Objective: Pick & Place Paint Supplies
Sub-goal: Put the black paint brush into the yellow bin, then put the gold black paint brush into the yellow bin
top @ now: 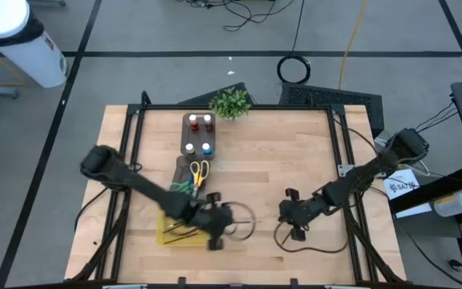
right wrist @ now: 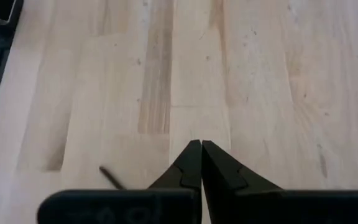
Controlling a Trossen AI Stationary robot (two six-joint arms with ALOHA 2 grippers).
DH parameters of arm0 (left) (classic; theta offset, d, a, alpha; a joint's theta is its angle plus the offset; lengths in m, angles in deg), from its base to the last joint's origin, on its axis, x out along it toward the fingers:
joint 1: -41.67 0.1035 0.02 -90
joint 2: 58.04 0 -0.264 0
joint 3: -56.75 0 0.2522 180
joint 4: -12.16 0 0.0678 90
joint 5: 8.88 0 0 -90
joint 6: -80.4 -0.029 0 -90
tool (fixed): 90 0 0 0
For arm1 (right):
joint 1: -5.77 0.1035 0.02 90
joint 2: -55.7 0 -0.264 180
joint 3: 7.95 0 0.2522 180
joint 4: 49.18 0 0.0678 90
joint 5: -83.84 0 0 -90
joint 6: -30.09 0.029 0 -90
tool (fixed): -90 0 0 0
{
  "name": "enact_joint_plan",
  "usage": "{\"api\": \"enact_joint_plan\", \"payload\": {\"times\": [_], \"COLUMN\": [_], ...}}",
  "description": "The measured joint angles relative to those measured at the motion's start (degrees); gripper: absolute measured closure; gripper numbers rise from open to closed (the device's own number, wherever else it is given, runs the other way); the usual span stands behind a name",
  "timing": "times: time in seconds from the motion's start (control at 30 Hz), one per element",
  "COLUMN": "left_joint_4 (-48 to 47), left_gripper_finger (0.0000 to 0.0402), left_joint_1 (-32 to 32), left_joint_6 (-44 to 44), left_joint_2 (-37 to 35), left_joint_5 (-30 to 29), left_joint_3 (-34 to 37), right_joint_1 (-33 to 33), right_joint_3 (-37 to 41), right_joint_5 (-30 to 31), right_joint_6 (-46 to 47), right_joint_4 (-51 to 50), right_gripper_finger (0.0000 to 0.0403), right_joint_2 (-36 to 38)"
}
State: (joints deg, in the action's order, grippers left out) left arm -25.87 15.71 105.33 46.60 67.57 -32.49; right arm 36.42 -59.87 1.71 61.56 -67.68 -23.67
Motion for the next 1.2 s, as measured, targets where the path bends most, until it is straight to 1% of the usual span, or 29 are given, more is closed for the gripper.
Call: {"api": "enact_joint_plan", "payload": {"times": [0.1,0.2,0.27,0.33,0.4,0.5,0.57,0.67,0.83,0.93,1.07,1.13,1.2], "left_joint_4": [-11.42,-23.28,-29.17,-33.04,-35.28,-36.01,-35.40,-35.78,-35.85,-35.69,-35.32,-35.26,-34.86], "left_gripper_finger": [0.0392,0.0392,0.0392,0.0392,0.0392,0.0392,0.0392,0.0388,0.0341,0.0314,0.0287,0.0277,0.0270], "left_joint_1": [-6.28,-13.06,-17.72,-22.06,-25.33,-28.28,-28.70,-27.65,-25.08,-23.30,-21.74,-21.64,-21.64], "left_joint_6": [5.87,16.73,23.60,29.89,34.27,35.67,35.94,39.95,46.98,47.29,44.63,43.60,42.47], "left_joint_2": [-4.82,-8.20,-9.27,-9.47,-9.48,-9.55,-9.47,-9.47,-9.44,-9.44,-9.80,-10.74,-11.89], "left_joint_5": [-4.09,-9.16,-11.10,-11.49,-11.29,-11.05,-9.07,-6.62,-3.42,-1.33,1.80,1.81,-0.14], "left_joint_3": [-0.02,-0.02,-0.02,-0.02,-0.02,0.74,2.14,5.13,9.43,9.83,9.27,9.27,9.27], "right_joint_1": [2.43,4.20,4.92,5.18,5.12,4.96,4.70,4.64,4.64,4.64,4.70,4.70,5.11], "right_joint_3": [1.53,2.70,3.33,3.62,3.74,3.75,3.75,3.75,3.75,3.75,3.75,3.75,3.75], "right_joint_5": [3.46,6.30,7.04,7.09,7.11,7.26,7.30,7.31,7.28,7.28,7.30,7.28,6.97], "right_joint_6": [0.46,1.55,2.49,2.59,2.61,2.59,2.31,2.10,1.72,1.66,-0.61,-0.88,-0.86], "right_joint_4": [0.07,0.57,0.34,0.41,0.60,0.77,1.09,1.52,1.53,1.52,1.53,1.54,1.56], "right_gripper_finger": [0.0403,0.0403,0.0403,0.0403,0.0403,0.0403,0.0403,0.0403,0.0403,0.0403,0.0403,0.0403,0.0403], "right_joint_2": [2.57,4.05,4.33,4.48,4.49,4.49,4.49,4.49,4.52,4.52,4.54,4.54,4.54]}}
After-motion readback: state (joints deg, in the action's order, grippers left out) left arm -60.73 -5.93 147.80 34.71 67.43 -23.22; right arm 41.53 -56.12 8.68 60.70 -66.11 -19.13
